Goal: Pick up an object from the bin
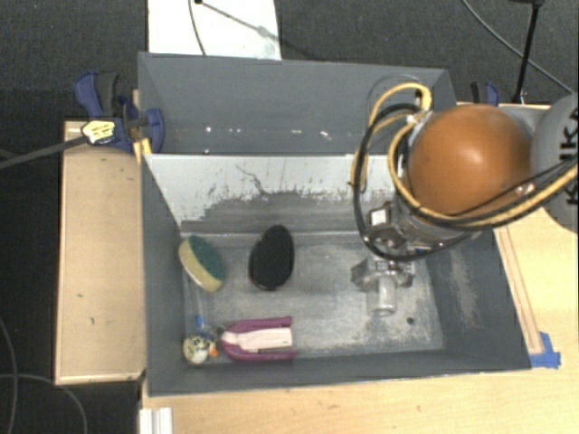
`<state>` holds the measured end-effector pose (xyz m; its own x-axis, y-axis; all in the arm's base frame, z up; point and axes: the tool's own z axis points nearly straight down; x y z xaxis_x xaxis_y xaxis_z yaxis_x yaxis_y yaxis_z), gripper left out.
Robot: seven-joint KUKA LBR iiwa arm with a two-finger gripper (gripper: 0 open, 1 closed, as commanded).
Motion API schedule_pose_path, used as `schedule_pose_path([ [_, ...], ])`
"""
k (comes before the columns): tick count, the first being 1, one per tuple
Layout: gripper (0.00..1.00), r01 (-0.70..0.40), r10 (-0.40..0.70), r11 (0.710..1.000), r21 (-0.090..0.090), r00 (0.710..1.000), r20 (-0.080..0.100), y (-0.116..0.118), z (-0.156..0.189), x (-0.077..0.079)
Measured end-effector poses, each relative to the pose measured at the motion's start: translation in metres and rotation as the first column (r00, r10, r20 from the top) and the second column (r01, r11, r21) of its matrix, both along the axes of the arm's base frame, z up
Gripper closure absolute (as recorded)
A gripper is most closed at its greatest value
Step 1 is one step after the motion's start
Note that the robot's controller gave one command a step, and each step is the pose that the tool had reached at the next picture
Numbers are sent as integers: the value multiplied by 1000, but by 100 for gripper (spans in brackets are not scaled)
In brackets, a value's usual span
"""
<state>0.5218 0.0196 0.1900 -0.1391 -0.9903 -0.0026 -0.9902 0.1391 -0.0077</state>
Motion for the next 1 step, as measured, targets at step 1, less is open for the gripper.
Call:
schedule_pose_path([
  [1,100,10,-10,1000,1,1000,-4,0,10,1],
])
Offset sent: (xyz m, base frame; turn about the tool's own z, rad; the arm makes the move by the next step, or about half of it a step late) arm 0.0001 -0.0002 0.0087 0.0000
